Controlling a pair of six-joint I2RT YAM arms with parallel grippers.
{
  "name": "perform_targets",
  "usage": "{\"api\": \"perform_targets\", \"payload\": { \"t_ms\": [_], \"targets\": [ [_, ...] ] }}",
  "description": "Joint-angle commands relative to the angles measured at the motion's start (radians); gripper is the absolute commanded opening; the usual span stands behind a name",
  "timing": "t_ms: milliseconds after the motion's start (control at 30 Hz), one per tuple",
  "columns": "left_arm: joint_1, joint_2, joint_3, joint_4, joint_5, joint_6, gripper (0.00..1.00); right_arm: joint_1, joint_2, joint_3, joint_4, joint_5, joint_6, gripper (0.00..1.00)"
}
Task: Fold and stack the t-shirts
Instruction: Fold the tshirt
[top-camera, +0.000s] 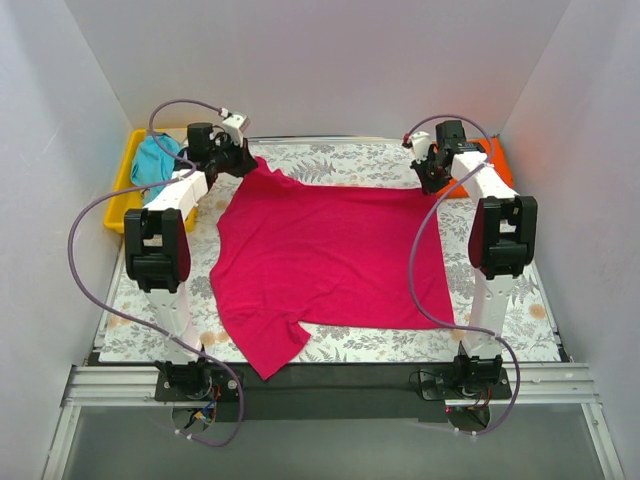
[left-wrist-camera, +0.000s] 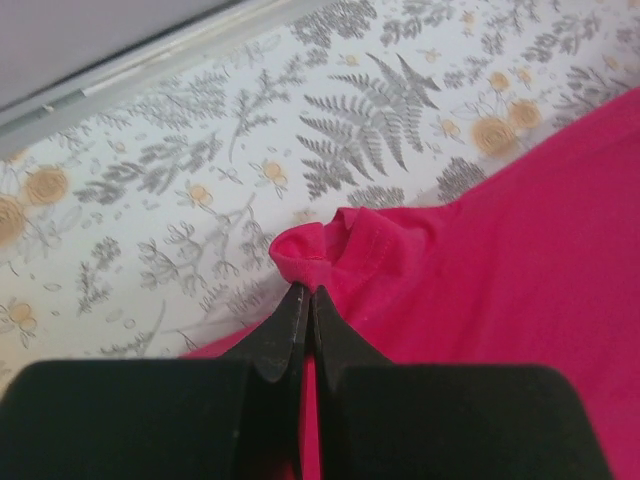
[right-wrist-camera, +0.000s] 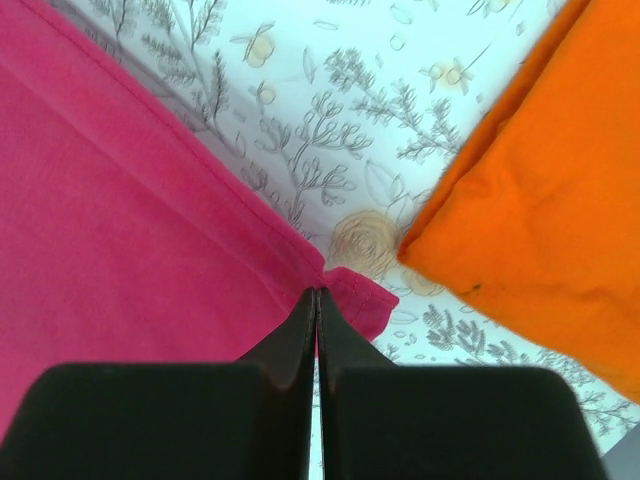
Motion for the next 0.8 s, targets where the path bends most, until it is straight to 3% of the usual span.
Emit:
{"api": "perform_targets", "payload": {
  "t_ms": [0,433,567,767],
  "targets": [
    [0.024,-0.129,-0.099,-0.037,0.078,0.058,0.0,-0.003,-0.071,-0.061,-0.004,-0.014,-0.047,0.01],
    [0.035,-0.391,-0.457,-0.126,0.118,0.219,0.0,-0.003,-0.179,-0.287,-0.006,-0.038,-0.105,0.01],
    [0.035,-0.407,-0.555,-0.13,0.1,0.25,0.0,-0.003,-0.153,-0.313,-0.007,-0.053,-0.111,0.01],
    [0.035,-0.379,-0.588,-0.12,0.06,0.265,0.0,-0.003,-0.133,-0.342,-0.007,-0.052,-0.114,0.01]
  ]
}}
